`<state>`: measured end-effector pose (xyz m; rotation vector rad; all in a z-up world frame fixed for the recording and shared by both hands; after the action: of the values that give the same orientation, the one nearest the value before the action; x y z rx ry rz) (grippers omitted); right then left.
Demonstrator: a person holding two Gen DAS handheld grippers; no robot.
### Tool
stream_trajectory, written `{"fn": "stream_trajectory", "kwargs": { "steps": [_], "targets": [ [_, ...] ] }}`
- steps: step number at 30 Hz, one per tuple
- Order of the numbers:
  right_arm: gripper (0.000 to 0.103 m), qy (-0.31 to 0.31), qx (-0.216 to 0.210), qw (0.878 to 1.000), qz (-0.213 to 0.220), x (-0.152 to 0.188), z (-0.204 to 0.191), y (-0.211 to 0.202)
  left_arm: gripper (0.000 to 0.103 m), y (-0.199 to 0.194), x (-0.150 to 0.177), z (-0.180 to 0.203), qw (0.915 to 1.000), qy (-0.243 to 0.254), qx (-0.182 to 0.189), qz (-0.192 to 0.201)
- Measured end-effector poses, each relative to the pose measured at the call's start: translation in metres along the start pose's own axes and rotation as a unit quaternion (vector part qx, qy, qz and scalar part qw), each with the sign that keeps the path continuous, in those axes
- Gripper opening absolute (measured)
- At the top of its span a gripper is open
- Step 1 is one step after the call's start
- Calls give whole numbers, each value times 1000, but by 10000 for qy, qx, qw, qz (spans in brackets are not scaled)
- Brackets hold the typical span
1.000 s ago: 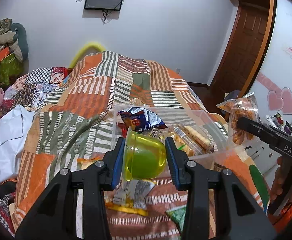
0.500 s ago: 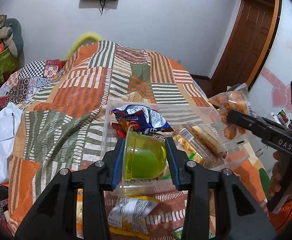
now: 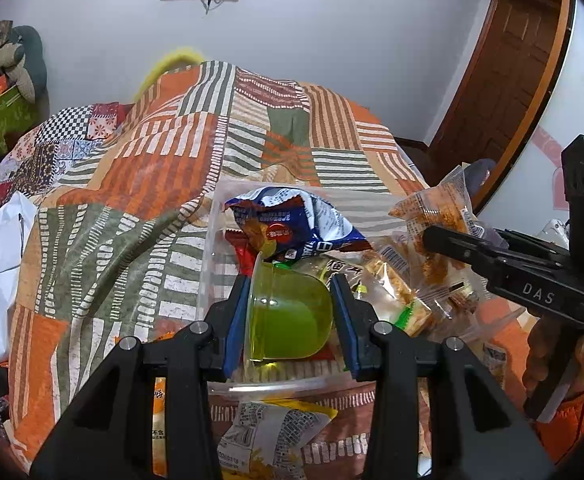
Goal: Organize snacks
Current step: 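Carry the jelly cup and chip bag over the box and release both inside, then grasp the rice cake pack with left tool while right tool grasps the square bread pack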
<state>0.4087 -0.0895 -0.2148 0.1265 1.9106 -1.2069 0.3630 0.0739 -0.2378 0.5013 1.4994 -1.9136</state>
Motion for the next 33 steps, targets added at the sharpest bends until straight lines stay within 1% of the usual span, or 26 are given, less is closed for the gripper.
{"fn": "stream_trajectory", "kwargs": {
  "steps": [2, 6, 10, 12, 13, 16, 19, 21, 23, 28, 30, 33],
  "targets": [
    [43, 28, -2, 10000, -45, 1, 2, 1, 40, 2, 2, -2, 10000, -31, -21, -47],
    [43, 89, -74, 9997, -204, 6, 0, 4, 40, 0, 4, -5, 9999, -111, -15, -74],
    [46, -118, 78, 9996, -227, 9, -5, -1, 42, -7, 4, -4, 9999, -116, 34, -58],
    [49, -211, 130, 9995, -193, 9, -8, -7, 42, -12, 5, -3, 10000, -78, 20, -54],
    [52, -236, 143, 9995, -161, 8, -8, -10, 43, -15, 5, -3, 10000, -61, 7, -52],
    [56, -283, 225, 9993, -40, 4, -10, -21, 48, -25, 5, -5, 10000, -48, -30, 5],
    [60, -256, 211, 9994, 70, 0, -9, -30, 51, -37, 4, -9, 9999, -41, -64, 72],
    [62, -241, 204, 9994, 158, -2, -10, -39, 55, -47, 2, -13, 9999, -51, -90, 135],
    [66, -229, 176, 9993, 232, -3, -12, -47, 56, -58, -1, -18, 9997, -79, -125, 200],
    [68, -303, 124, 9988, 355, 0, -21, -63, 57, -73, -3, -43, 9991, -244, -277, 183],
    [69, -334, 121, 9987, 377, 4, -24, -67, 57, -74, -1, -53, 9987, -338, -347, 137],
    [72, -356, 99, 9986, 369, 13, -27, -71, 57, -69, 8, -70, 9979, -436, -482, -48]
  ]
}}
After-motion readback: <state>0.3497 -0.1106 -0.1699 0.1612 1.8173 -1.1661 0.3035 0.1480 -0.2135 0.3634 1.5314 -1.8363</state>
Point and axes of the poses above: each gripper's, at about its wrist camera, not at the fingertips, and y roughly the way its jaws point, z to its right, x to its underside, the point moved 10 cm from there along y, roughly the way its jaws point, and after that the axes turned 5 degrees about -y, right-handed, at the moved point
